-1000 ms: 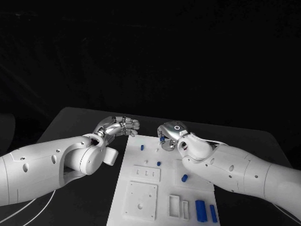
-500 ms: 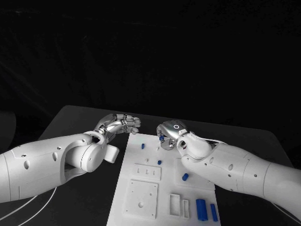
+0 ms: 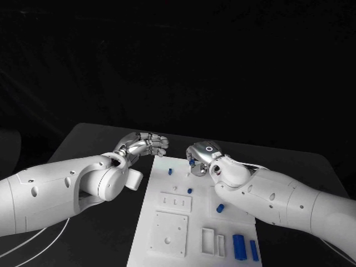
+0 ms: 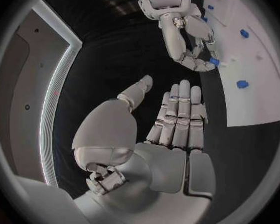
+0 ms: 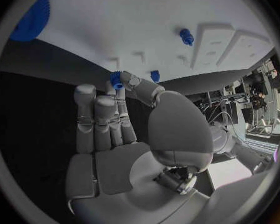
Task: Assemble the parts on the task board
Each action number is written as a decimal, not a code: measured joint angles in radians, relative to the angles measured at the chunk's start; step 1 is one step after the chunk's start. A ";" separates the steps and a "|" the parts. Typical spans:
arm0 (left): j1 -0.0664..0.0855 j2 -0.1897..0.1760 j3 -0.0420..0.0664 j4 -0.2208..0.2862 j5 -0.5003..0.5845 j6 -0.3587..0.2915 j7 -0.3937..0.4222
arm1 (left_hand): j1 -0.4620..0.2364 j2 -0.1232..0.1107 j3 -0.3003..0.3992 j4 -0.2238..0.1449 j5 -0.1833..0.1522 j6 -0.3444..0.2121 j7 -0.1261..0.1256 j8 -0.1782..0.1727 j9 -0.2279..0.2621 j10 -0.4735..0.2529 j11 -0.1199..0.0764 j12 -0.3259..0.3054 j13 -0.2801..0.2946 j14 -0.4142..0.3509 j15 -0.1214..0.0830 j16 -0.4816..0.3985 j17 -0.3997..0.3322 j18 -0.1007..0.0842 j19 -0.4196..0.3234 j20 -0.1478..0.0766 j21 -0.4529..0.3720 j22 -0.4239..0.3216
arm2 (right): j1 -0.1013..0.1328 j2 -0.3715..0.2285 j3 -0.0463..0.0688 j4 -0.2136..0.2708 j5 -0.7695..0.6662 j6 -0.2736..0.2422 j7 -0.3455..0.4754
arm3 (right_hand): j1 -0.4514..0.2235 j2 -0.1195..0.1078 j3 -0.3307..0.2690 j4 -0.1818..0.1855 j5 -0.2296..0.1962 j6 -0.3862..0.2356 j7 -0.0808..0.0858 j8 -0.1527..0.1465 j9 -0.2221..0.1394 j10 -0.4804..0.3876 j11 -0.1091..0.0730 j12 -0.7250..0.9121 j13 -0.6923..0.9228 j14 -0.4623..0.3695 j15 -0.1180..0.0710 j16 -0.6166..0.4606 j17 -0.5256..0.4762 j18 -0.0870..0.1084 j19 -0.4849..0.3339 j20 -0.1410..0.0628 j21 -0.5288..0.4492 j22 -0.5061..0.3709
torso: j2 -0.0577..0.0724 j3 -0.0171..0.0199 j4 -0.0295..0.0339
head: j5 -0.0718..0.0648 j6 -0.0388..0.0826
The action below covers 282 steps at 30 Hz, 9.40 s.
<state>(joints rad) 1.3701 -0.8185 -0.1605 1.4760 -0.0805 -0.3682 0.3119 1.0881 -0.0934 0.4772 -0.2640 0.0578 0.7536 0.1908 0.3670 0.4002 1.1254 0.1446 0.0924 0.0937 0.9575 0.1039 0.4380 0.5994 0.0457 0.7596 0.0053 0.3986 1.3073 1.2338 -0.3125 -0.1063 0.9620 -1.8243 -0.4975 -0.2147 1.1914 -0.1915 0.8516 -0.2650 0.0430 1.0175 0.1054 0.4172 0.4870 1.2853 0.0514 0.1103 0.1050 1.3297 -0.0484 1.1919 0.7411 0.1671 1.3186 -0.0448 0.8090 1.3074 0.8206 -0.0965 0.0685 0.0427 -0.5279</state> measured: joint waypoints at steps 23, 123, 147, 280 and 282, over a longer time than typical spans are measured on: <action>0.002 0.008 0.000 -0.002 -0.002 0.000 0.000 | 0.000 0.000 0.000 0.000 0.000 0.000 0.000 0.000 0.000 0.000 0.000 0.000 -0.001 0.000 0.000 0.000 0.001 0.000 0.000 0.000 0.000 0.001 | -0.003 0.011 0.000 -0.014 0.004 0.007 0.003 | -0.003 -0.003 0.003 0.003 0.003 0.000 0.000 0.000 0.002 0.000 0.000 0.000 0.000 0.001 -0.001 0.000 -0.002 0.000 0.000 0.000 0.000 0.000 | 0.002 -0.0088 0.0012 | 0.008 -0.010; 0.015 -0.016 -0.001 -0.055 -0.038 0.014 0.014 | -0.005 0.005 0.003 0.003 0.000 0.004 0.004 -0.004 0.007 0.020 -0.002 -0.007 0.003 0.013 -0.006 -0.008 0.018 -0.001 0.000 0.000 0.012 0.000 | 0.033 -0.259 0.051 0.280 0.265 -0.007 0.090 | -0.058 -0.084 -0.101 0.075 0.053 -0.113 0.052 -0.107 -0.023 -0.064 0.015 -0.006 0.067 -0.033 0.014 0.013 -0.069 -0.005 -0.027 0.006 -0.011 0.000 | -0.006 0.0119 -0.0327 | 0.024 0.016; -0.010 -0.010 -0.002 -0.058 -0.054 0.038 0.023 | -0.005 0.005 0.003 0.003 0.000 0.004 0.004 -0.004 0.007 0.023 -0.005 -0.007 0.003 0.013 -0.006 -0.012 0.020 -0.001 0.000 0.000 0.012 0.000 | 0.014 -0.269 0.052 0.130 0.357 0.132 0.147 | -0.096 -0.066 -0.255 0.048 0.101 -0.159 0.035 -0.146 -0.029 -0.096 -0.036 0.939 1.077 -0.056 -0.034 0.144 0.099 0.031 -0.033 -0.021 0.152 0.001 | -0.026 0.0553 -0.0670 | 0.012 0.007; -0.016 -0.014 -0.001 -0.023 -0.081 0.038 0.016 | -0.005 0.005 0.007 -0.002 0.000 0.004 0.004 -0.008 0.009 0.023 -0.005 -0.010 0.003 0.013 -0.006 -0.019 0.028 -0.003 -0.004 -0.004 0.012 0.000 | -0.035 -0.105 0.011 -0.075 0.217 0.140 0.112 | -0.204 -0.029 -0.260 0.064 0.201 -0.074 -0.023 -0.093 -0.002 -0.100 -0.053 1.035 1.070 -0.033 -0.057 0.119 0.219 0.010 -0.045 -0.027 0.232 0.000 | -0.029 0.0508 -0.0685 | 0.019 -0.034; -0.016 -0.014 -0.001 -0.023 -0.081 0.038 0.016 | -0.005 0.005 0.007 -0.002 0.000 0.004 0.004 -0.008 0.009 0.023 -0.005 -0.011 0.003 0.013 -0.006 -0.019 0.027 -0.003 -0.004 -0.004 0.012 0.000 | -0.036 -0.107 0.011 -0.071 0.212 0.134 0.107 | -0.204 -0.029 -0.255 0.068 0.201 -0.074 -0.022 -0.094 -0.001 -0.097 -0.057 1.040 1.072 -0.033 -0.057 0.119 0.220 0.010 -0.045 -0.027 0.232 0.000 | -0.029 0.0508 -0.0684 | 0.019 -0.034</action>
<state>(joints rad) 1.3544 -0.8323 -0.1619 1.4533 -0.1613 -0.3298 0.3284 1.0836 -0.0889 0.4845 -0.2658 0.0578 0.7572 0.1943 0.3593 0.4091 1.1486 0.1393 0.0811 0.0965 0.9703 0.0982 0.4188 0.6269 0.0426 0.7558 0.0017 0.4102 1.3074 1.1978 -0.4193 -0.0956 0.8914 -1.6119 -0.3632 -0.1080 0.9870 -0.2208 0.5965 -0.1969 0.2441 0.9436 0.0831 0.3233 0.4859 1.1887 -0.0054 1.1500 1.1774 1.2971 -0.1053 1.3107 0.9608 0.1775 1.2734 -0.0716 1.0415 1.3078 0.7913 -0.0457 0.0001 0.0619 -0.5621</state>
